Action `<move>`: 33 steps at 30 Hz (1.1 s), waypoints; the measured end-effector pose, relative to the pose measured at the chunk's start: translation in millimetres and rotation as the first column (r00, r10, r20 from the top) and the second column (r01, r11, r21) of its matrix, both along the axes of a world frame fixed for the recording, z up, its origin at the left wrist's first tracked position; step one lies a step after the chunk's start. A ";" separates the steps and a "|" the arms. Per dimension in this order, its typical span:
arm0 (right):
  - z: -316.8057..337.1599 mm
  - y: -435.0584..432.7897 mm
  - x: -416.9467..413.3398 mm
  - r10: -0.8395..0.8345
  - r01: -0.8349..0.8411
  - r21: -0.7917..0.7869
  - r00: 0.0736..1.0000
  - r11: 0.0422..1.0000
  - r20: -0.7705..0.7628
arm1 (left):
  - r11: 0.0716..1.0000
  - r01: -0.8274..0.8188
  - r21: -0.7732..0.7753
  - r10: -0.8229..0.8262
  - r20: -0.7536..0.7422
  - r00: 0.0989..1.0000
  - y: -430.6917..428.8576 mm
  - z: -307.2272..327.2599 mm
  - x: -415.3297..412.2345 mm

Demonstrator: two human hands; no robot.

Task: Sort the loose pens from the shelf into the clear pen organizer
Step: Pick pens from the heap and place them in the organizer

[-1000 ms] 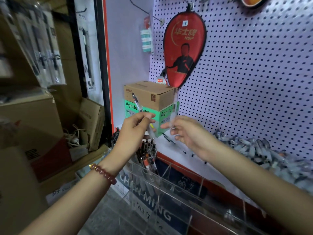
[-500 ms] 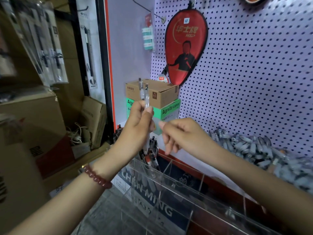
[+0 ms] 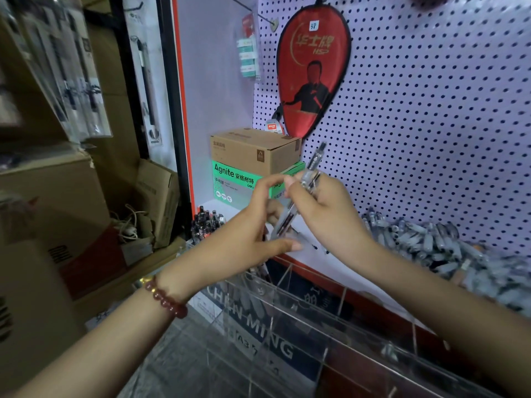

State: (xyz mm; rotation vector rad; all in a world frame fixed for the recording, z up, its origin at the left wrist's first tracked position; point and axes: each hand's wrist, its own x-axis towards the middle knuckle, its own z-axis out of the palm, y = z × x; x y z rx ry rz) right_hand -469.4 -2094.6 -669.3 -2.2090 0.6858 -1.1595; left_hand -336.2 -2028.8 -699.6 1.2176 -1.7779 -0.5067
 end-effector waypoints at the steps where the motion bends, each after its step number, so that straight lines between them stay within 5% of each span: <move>1: -1.0 -3.1 -0.3 -0.028 0.026 -0.070 0.999 0.997 -0.020 | 0.998 -0.058 -0.005 0.058 0.062 0.996 -1.5 -1.5 6.6; 5: -7.1 -18.0 -2.1 -0.031 0.020 -0.094 0.993 0.995 -0.115 | 0.980 -0.195 0.048 0.180 0.219 0.959 -3.9 -9.2 27.7; 13: -26.3 -34.1 0.4 0.167 -0.168 0.021 0.937 0.986 -0.305 | 0.969 -0.146 0.197 0.055 0.404 0.913 -2.8 -20.1 36.0; 21: -40.2 -32.2 7.3 0.201 -0.182 0.084 0.903 0.980 -0.380 | 0.982 -0.153 0.113 0.094 0.407 0.908 -7.1 -29.6 33.8; 33: -46.8 -29.6 -2.3 0.058 -0.149 -0.151 0.874 0.977 -0.483 | 0.961 -0.198 0.192 0.115 0.374 0.920 -7.6 -26.6 34.1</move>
